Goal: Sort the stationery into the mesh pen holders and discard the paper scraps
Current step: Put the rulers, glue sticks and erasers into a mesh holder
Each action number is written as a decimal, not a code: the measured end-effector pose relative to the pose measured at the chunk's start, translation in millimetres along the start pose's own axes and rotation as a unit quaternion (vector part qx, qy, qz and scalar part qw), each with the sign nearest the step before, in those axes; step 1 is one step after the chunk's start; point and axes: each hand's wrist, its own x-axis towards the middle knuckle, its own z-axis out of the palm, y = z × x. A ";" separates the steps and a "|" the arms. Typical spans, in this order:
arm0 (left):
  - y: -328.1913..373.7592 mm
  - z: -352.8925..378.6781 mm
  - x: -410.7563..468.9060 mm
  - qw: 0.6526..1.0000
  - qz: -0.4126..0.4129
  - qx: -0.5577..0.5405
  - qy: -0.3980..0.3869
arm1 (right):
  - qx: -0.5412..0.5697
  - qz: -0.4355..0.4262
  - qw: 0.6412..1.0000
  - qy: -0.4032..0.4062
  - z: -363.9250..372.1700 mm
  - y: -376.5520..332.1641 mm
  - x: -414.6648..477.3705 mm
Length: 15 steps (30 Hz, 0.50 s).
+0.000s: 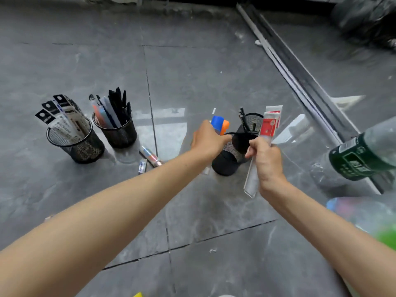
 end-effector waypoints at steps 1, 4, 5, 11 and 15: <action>3.5 10.0 1.5 1.000 -0.010 0.008 0.007 | -0.002 0.002 1.000 0.014 -5.2 1.6 4.4; 6.2 28.8 7.1 0.997 -0.046 0.059 0.030 | 0.021 0.006 1.000 0.016 -13.9 3.4 15.2; 6.1 29.3 8.5 0.994 -0.056 0.080 0.039 | 0.024 0.010 1.000 0.013 -14.0 4.2 18.4; 3.0 12.5 9.6 0.991 -0.070 0.112 0.001 | 0.009 0.004 1.000 -0.005 -7.3 4.9 29.3; -6.4 -3.5 0.1 0.986 -0.070 0.145 -0.033 | -0.001 -0.027 1.000 0.009 3.0 4.3 31.4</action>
